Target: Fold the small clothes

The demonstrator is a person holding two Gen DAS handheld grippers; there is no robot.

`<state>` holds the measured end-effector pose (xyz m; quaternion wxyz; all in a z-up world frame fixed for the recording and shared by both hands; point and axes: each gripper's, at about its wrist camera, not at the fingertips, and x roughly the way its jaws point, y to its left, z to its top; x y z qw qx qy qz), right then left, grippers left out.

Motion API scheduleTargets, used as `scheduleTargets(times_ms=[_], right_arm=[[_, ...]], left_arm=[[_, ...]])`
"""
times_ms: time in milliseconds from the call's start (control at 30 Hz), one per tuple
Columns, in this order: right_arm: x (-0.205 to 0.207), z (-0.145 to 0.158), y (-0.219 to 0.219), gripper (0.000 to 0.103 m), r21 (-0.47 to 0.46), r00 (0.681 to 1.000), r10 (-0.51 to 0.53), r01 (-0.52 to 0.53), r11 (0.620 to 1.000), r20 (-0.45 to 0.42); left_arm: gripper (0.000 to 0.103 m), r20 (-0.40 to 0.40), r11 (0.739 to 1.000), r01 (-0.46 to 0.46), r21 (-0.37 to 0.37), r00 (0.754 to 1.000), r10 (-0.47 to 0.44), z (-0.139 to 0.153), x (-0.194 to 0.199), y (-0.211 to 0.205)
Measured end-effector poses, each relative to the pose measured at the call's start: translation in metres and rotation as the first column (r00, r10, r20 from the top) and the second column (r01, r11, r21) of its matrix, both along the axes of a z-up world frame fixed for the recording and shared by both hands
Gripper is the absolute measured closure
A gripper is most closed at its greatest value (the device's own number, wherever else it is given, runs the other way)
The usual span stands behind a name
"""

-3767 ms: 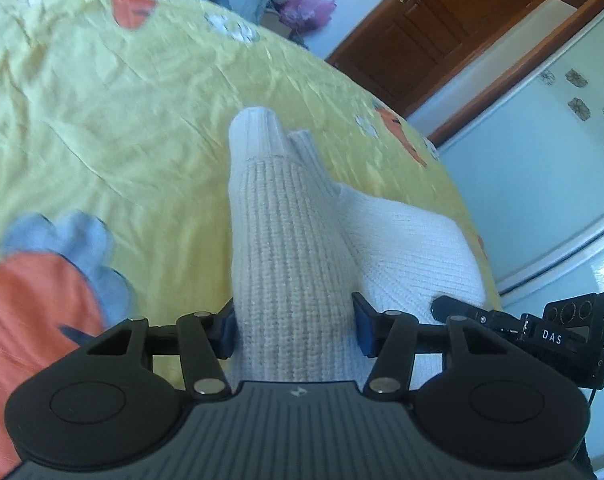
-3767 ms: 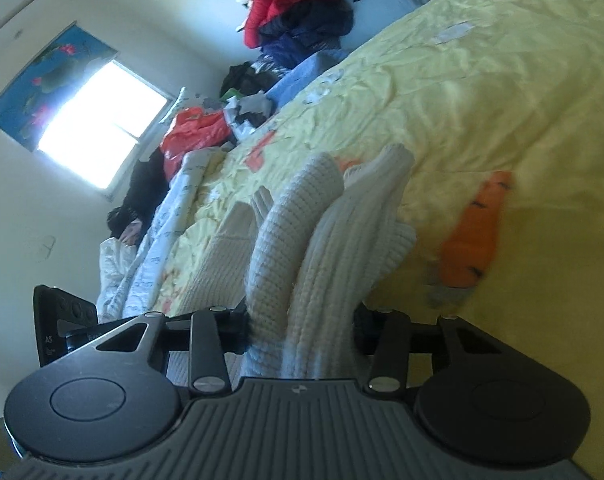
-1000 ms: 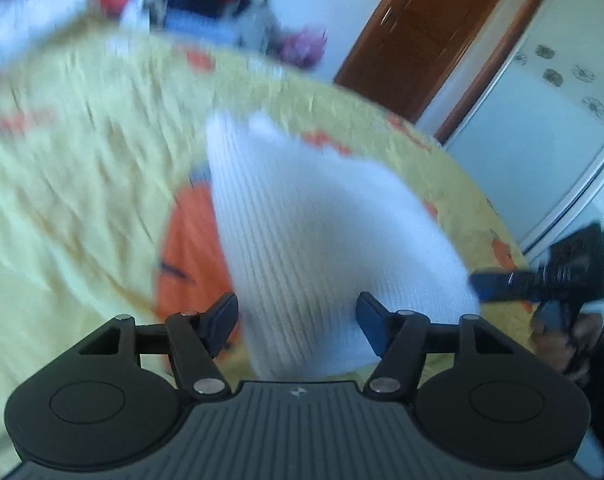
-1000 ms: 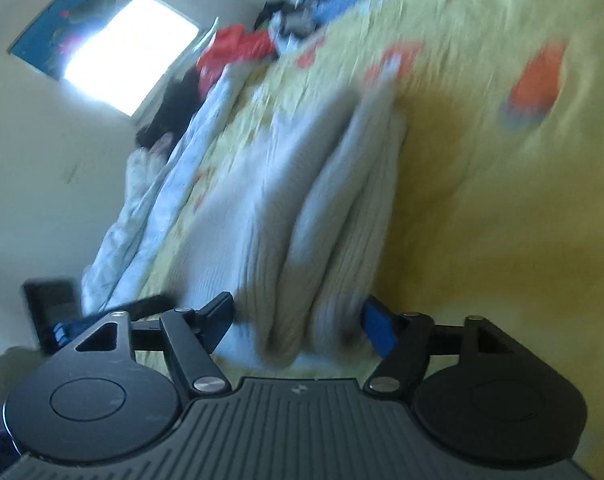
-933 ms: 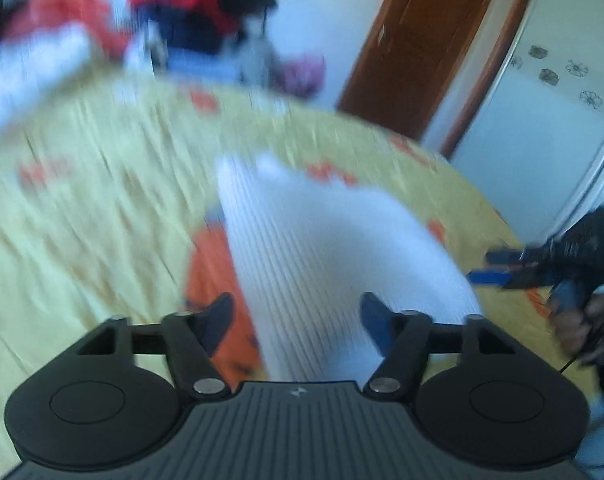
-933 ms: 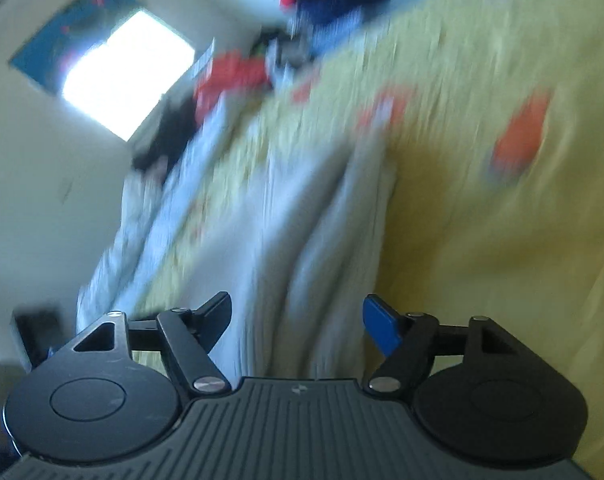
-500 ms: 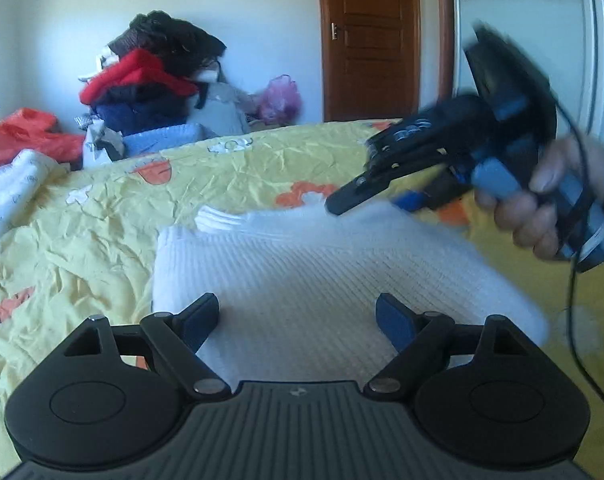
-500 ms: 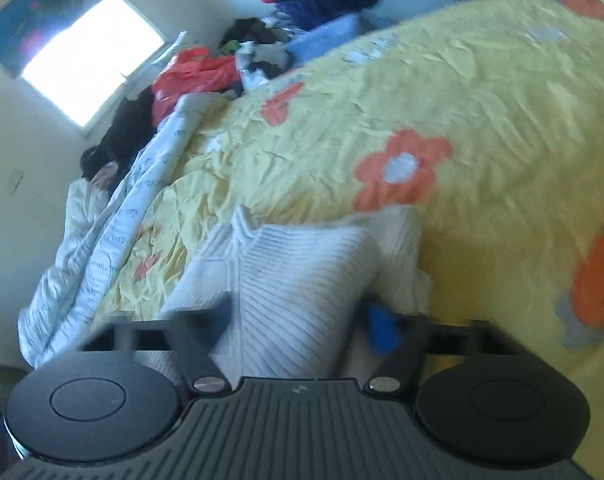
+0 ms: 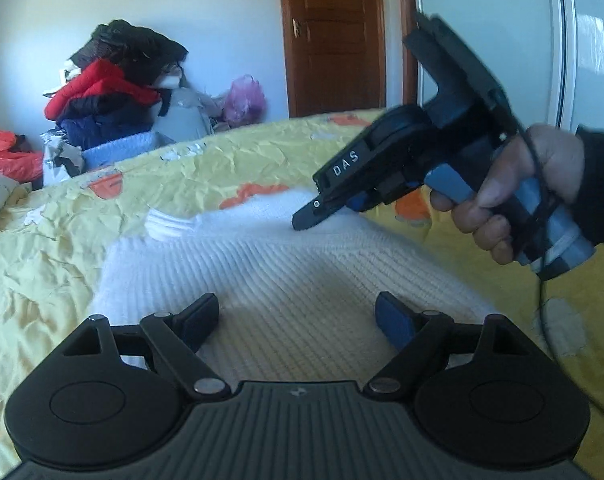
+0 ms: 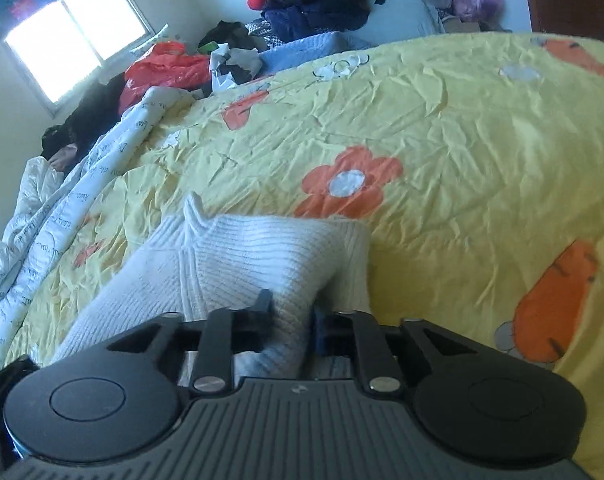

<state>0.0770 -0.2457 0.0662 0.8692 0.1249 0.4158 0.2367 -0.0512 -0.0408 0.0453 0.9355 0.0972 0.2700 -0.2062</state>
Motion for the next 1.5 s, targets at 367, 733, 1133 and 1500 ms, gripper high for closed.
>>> scheduleTargets(times_ms=[367,733,1133,1500], right_arm=[[-0.043,0.044,0.062,0.028,0.036,0.983,0.086,-0.093,0.995,0.161],[-0.037,-0.004,0.061,0.045,-0.191,0.967,0.067,-0.020,0.981,0.246],[-0.030,-0.010,0.062,0.033,-0.178,0.976,0.028,0.011,0.984,0.216],[-0.132,0.024,0.016,0.022,-0.160,0.950,0.034,0.017,0.987,0.310]], left_arm=[[0.017,0.021,0.995,-0.056,0.080,0.998,0.054,0.005,-0.006,0.025],[0.016,0.071,0.991,-0.108,0.074,0.992,0.103,-0.014,0.005,0.007],[0.016,0.060,0.990,-0.117,0.073,0.992,0.113,-0.012,0.000,0.010],[0.016,0.110,0.976,-0.217,-0.004,0.970,0.216,0.007,-0.060,0.062]])
